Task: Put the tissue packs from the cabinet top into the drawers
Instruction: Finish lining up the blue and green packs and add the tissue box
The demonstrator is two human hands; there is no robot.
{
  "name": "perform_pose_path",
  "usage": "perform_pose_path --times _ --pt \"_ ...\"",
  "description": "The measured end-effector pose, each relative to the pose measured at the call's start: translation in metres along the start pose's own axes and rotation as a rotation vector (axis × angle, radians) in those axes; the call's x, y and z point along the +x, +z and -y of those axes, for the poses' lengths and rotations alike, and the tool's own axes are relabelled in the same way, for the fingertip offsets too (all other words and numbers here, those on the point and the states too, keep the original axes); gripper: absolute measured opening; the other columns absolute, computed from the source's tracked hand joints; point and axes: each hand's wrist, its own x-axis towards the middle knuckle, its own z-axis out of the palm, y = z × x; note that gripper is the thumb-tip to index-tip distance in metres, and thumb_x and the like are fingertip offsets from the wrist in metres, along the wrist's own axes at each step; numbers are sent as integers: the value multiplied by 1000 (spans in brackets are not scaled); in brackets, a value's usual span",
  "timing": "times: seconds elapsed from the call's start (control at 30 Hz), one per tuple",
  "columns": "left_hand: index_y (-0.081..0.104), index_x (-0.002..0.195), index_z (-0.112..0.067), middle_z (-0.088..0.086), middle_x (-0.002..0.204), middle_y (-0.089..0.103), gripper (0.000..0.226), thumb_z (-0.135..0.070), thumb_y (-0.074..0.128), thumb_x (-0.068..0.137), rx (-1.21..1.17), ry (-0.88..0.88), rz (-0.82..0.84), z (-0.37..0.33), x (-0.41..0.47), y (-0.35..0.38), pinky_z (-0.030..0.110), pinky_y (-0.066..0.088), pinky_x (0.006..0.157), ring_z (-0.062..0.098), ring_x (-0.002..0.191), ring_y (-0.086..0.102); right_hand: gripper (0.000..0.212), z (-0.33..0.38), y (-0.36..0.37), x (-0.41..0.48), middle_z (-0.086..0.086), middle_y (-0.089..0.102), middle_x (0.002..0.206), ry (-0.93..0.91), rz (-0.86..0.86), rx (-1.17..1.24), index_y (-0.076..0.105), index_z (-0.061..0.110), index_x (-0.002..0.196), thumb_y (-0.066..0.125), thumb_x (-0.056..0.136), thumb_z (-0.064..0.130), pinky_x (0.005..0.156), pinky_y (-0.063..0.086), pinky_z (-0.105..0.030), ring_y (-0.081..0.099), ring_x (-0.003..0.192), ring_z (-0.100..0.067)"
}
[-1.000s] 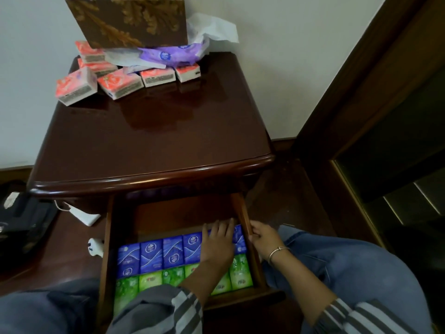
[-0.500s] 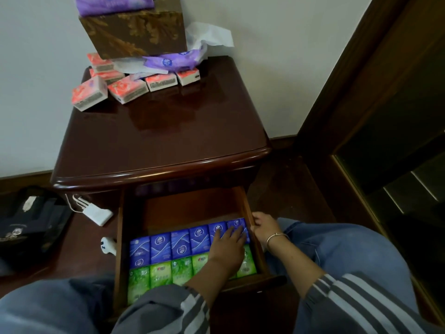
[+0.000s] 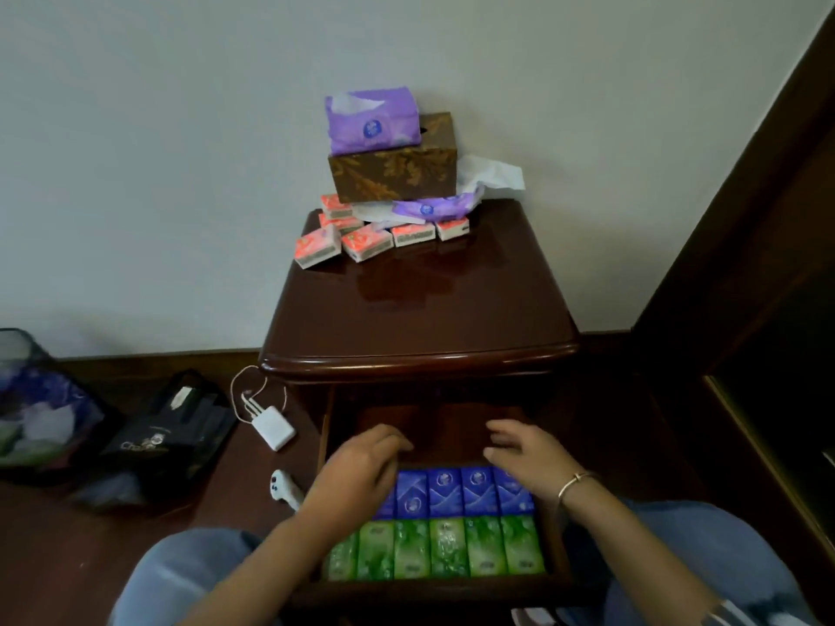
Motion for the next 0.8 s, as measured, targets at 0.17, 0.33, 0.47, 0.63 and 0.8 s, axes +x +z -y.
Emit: perform_pose_path --times 0.17,0.33,0.47,0.63,0.8 --pt "68 102 -12 -3 99 64 26 4 58 84 87 -131 -328 36 13 -82 18 41 79 14 87 61 26 80 -38 9 -1 70 107 -394 -300 -86 66 18 110 64 85 14 82 42 -4 64 94 -5" --pt "61 118 -9 10 116 59 31 -9 55 88 102 -350 -525 63 65 -122 36 45 90 27 106 57 55 121 -67 92 -9 43 145 -332 -498 -505 43 13 138 57 89 34 110 31 -37 35 136 -25" --pt "38 142 -12 12 144 37 59 -32 57 90 217 -475 -351 78 111 -122 47 35 105 32 130 40 73 126 -71 149 2 9 159 -115 -411 -683 17 26 148 38 88 62 115 12 -52 1 147 -23" --pt "32 146 -17 9 151 30 60 -45 45 96 149 -474 -411 115 158 -138 49 28 110 31 138 31 77 110 -62 181 8 2 159 -32 -419 -780 8 36 148 12 82 75 115 7 -53 0 147 -20" --pt "34 147 -19 6 153 32 55 -42 42 98 123 -407 -446 148 230 -164 44 26 112 28 139 31 75 107 -55 182 10 7 159 -46 -484 -788 11 38 147 14 81 75 115 10 -51 3 147 -17"
